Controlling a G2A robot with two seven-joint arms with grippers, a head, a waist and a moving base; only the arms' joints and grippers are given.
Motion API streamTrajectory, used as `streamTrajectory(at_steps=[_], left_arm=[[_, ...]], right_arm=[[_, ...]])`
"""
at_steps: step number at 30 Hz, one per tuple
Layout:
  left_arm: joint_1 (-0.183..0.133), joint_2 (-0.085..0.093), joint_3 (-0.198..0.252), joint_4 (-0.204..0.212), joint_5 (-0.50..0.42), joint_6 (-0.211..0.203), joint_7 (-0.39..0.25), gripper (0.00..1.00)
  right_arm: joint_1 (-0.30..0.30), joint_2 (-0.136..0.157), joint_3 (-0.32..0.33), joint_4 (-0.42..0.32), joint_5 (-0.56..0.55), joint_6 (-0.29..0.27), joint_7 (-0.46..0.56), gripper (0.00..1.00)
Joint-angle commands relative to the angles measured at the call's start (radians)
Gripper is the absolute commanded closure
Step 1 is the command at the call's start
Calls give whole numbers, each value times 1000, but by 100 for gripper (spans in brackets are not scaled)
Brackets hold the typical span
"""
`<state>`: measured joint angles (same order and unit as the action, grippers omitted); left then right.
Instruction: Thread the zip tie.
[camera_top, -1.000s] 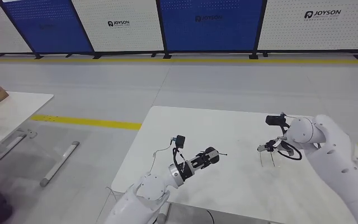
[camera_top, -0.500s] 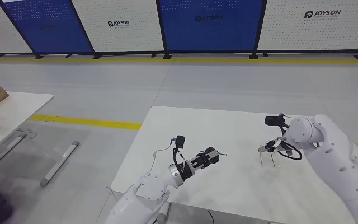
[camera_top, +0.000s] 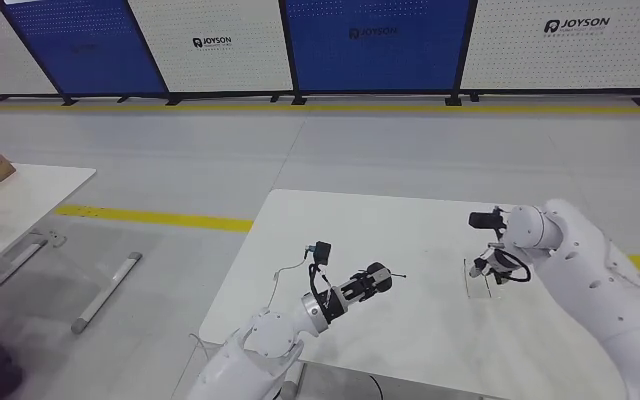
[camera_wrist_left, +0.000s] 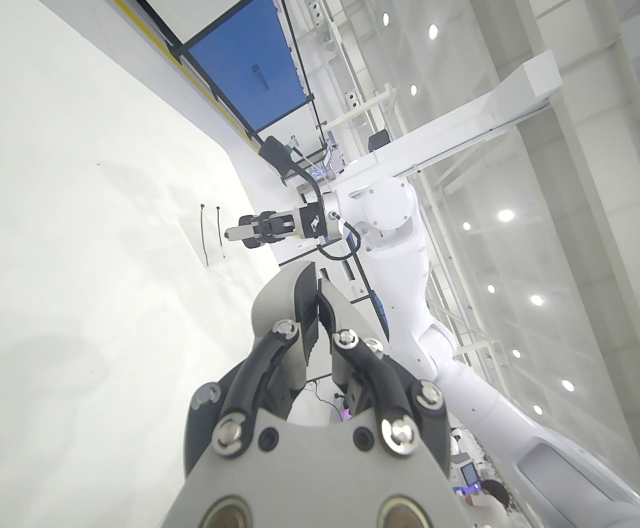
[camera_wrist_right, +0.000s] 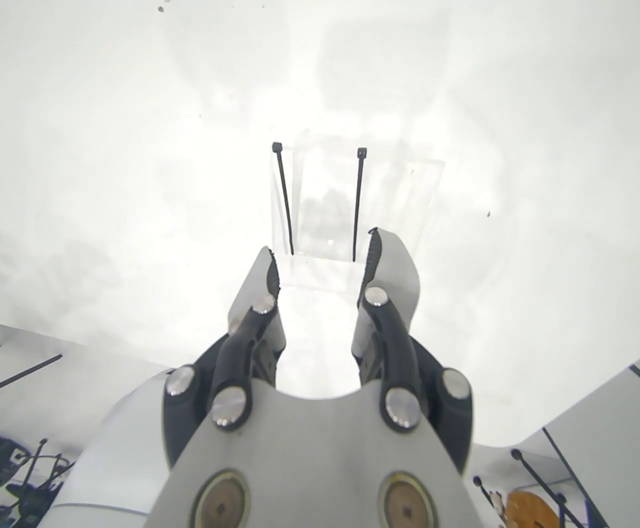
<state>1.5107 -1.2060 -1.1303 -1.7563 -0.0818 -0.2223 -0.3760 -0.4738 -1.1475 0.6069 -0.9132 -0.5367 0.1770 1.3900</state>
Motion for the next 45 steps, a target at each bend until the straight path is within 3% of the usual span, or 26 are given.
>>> streamTrajectory(at_steps=[1, 8, 24, 35, 39, 40, 45], left_arm=[[0, 0, 0, 0, 0, 0, 0, 100], [0, 0, 0, 0, 0, 0, 0, 100], [0, 0, 0, 0, 0, 0, 0, 100], [0, 0, 0, 0, 0, 0, 0, 100], [0, 0, 0, 0, 0, 0, 0, 100], [0, 0, 0, 0, 0, 0, 0, 100], [0, 0, 0, 0, 0, 0, 0, 100]], right_arm=[[11, -7, -12, 24, 8, 1, 0, 65], [46, -35, -53, 106, 33, 4, 0, 78], [115, -119, -133, 304, 79, -25, 0, 78], [139, -167, -140, 398, 80, -66, -18, 69], [144, -165, -117, 390, 103, -136, -43, 69], [144, -159, -106, 389, 116, -177, -45, 72], [137, -113, -50, 337, 116, -228, -66, 70]])
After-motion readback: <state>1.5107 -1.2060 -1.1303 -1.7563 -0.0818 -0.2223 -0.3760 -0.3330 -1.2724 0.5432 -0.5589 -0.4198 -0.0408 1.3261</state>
